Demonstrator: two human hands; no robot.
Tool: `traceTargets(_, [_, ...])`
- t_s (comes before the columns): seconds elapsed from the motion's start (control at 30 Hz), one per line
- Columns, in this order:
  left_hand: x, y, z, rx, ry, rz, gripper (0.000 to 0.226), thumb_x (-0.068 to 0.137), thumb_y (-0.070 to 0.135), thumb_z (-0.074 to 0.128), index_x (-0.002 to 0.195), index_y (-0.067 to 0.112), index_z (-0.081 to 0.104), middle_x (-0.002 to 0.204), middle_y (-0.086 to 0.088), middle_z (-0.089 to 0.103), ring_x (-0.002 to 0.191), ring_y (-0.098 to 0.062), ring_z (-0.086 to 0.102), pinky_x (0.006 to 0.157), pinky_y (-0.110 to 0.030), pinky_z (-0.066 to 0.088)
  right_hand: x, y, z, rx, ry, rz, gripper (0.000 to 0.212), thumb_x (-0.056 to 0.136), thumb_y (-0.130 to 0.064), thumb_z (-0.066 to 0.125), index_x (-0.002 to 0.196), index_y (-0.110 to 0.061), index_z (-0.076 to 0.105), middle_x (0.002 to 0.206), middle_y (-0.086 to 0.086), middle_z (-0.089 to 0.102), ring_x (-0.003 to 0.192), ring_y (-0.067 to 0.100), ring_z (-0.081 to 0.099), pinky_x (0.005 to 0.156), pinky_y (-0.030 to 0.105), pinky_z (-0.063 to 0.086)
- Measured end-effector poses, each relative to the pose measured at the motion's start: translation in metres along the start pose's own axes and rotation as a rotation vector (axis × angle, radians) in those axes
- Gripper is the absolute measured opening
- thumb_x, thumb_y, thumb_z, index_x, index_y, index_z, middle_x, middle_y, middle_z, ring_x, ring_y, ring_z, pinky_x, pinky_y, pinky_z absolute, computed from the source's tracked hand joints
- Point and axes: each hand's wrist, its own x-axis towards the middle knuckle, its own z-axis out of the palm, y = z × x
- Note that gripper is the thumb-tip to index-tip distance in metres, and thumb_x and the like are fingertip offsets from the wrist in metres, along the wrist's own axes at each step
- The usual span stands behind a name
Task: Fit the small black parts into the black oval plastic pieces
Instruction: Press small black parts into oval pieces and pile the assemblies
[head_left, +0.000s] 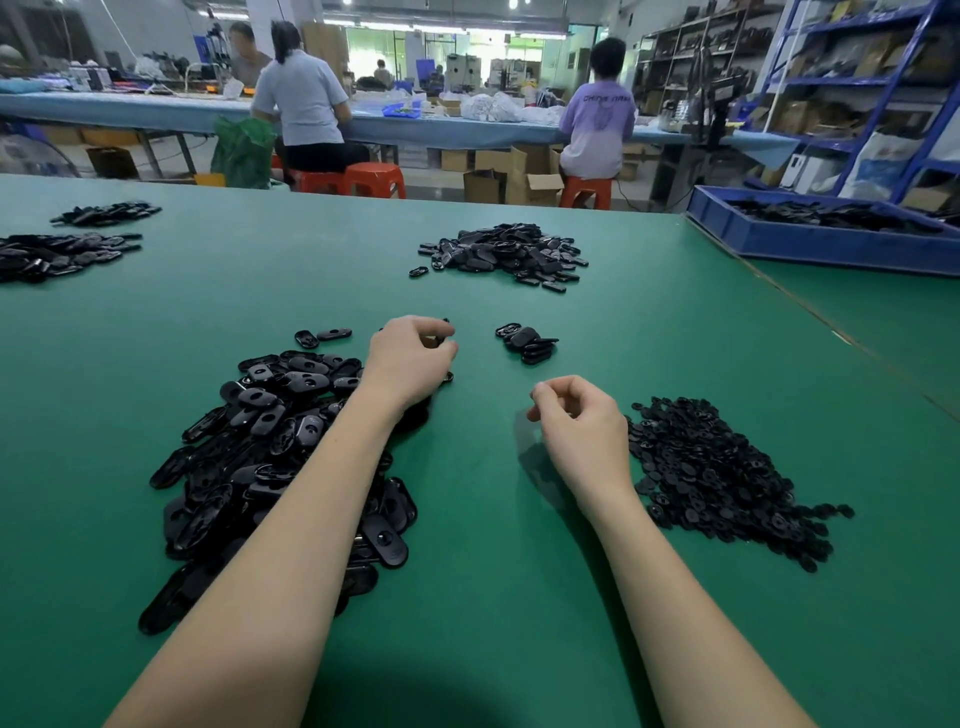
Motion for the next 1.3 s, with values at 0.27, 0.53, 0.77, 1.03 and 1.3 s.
traceTargets(0.27, [-0.015,0.009,0.007,-0.578,0.003,-0.121,0.015,0.084,0.014,0.077,0.094,0.026,0.078,0.094,0.005,0.074,0.092,-0.003,0.068,0.076,-0.015,0.052,0.0,-0.004,-0.001,0.027,-0.013,0.017,0.016,0.091,-0.034,0.062,0.08,-0.024,0.069,0.073,-0.015,0.073,0.057,-0.003,0.055,0.064,0.027,0.043])
traceTargets(0.53, [-0.04,0.021,0.031,-0.91,-0.123,-0.221,0.023,0.082,-0.015,0.069,0.092,0.005,0.069,0.091,-0.011,0.071,0.082,-0.02,0.07,0.077,-0.029,0.062,0.002,-0.015,-0.014,0.16,-0.122,0.115,0.014,0.094,-0.031,0.064,0.083,-0.025,0.07,0.075,-0.012,0.074,0.055,0.009,0.056,0.065,0.029,0.046])
traceTargets(0.77, [-0.051,0.022,0.031,-0.714,-0.354,-0.058,0.033,0.085,-0.006,0.072,0.113,0.01,0.065,0.098,-0.008,0.078,0.08,-0.015,0.073,0.073,-0.02,0.058,0.009,-0.026,-0.039,0.234,-0.221,0.118,0.005,0.093,-0.029,0.071,0.094,-0.028,0.076,0.082,-0.011,0.076,0.05,0.006,0.055,0.051,0.019,0.041])
traceTargets(1.03, [-0.056,0.024,0.039,-0.734,-0.486,-0.114,0.013,0.093,0.004,0.067,0.103,0.01,0.071,0.093,-0.008,0.078,0.083,-0.015,0.073,0.074,-0.02,0.057,0.015,-0.026,-0.06,0.161,-0.246,0.15,0.006,0.09,-0.029,0.076,0.088,-0.023,0.077,0.072,-0.012,0.074,0.054,0.008,0.05,0.05,0.017,0.039])
traceTargets(1.3, [-0.067,0.029,0.06,-0.979,-0.407,-0.31,0.024,0.091,-0.013,0.06,0.104,0.006,0.066,0.101,-0.018,0.07,0.078,-0.024,0.074,0.078,-0.022,0.06,0.03,-0.02,-0.084,-0.221,-0.103,0.053,0.011,0.09,-0.033,0.067,0.086,-0.029,0.077,0.076,-0.016,0.076,0.062,-0.002,0.061,0.062,0.023,0.046])
